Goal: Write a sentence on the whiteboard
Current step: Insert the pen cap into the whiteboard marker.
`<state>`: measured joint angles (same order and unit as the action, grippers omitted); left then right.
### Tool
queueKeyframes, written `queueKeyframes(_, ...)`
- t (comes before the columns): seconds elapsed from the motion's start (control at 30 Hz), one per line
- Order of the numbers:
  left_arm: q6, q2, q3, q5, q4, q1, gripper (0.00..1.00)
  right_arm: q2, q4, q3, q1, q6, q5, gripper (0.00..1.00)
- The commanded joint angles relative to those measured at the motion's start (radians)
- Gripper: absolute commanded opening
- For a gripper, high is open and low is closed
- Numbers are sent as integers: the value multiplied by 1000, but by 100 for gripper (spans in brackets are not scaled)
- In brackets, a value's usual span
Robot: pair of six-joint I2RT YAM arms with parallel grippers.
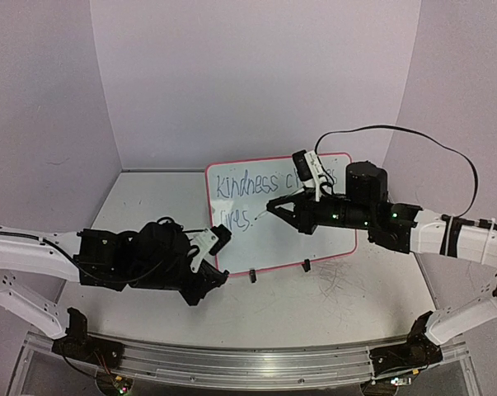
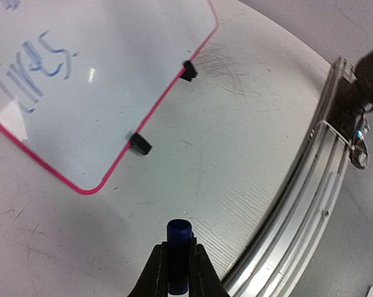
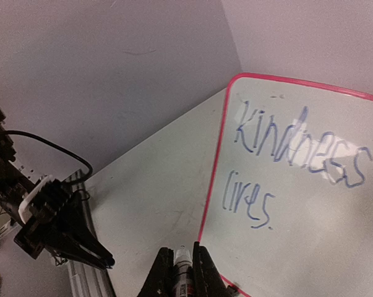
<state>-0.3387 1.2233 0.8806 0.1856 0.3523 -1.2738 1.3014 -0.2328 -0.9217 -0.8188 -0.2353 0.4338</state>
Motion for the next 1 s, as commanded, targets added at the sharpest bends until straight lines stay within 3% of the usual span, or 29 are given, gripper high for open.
queueKeyframes(0.0,242,32,22,60,-176,-40,0,33,11,-81,-3,23,223,0)
queueKeyframes(0.27,371,60,29,43,-277,-41,0,81,85,-83,-62,71,254,0)
queueKeyframes(0.97,356,45,7,54,-297,-40,0,-47,31,42,-93,61,165,0)
